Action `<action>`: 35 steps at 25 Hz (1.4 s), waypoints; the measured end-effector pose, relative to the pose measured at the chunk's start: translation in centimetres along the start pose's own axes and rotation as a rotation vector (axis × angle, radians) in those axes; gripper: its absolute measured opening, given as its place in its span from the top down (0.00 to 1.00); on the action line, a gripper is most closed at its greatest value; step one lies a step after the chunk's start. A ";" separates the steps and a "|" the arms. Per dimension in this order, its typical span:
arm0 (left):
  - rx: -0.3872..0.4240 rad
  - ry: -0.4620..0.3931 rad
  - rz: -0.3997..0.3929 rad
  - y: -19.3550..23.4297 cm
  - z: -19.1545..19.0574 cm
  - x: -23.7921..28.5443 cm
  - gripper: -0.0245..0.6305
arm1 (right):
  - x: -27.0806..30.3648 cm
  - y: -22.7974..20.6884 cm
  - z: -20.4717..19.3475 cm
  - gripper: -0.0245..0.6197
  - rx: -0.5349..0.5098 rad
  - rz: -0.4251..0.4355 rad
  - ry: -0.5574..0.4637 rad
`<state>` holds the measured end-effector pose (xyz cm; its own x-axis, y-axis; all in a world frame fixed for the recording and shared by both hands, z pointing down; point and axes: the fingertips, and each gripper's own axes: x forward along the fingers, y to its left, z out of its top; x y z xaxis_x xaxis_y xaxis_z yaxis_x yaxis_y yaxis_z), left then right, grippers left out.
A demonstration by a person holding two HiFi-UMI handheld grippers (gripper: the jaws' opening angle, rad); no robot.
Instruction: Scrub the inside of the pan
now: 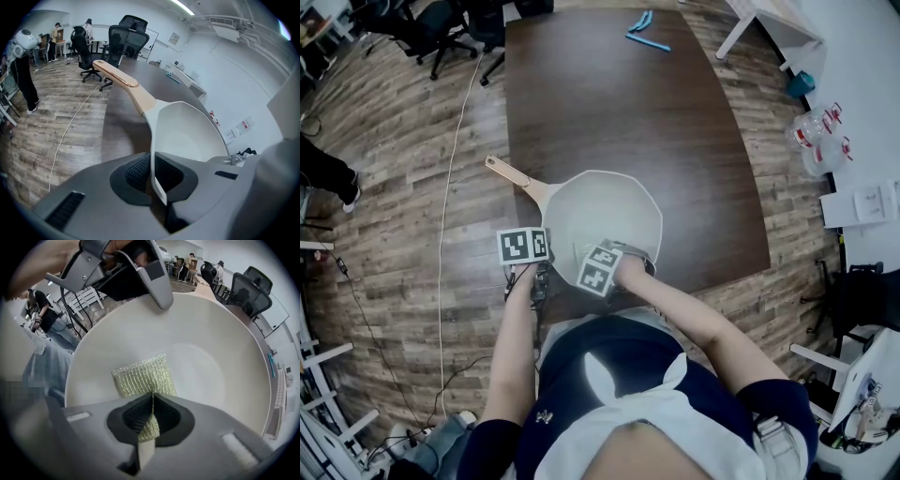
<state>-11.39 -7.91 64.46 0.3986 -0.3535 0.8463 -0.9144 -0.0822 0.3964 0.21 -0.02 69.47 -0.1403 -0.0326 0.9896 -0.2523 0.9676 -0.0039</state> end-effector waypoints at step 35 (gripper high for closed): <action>0.017 0.013 -0.016 0.1 -0.4 0.0 0.94 | 1.4 -4.0 6.7 0.95 -0.095 -0.158 -0.160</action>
<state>-11.49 -7.56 64.65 0.4142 -0.3403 0.8442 -0.9088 -0.1040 0.4041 -5.43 -5.65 69.94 -0.2583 -0.2175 0.9412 -0.1928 0.9663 0.1704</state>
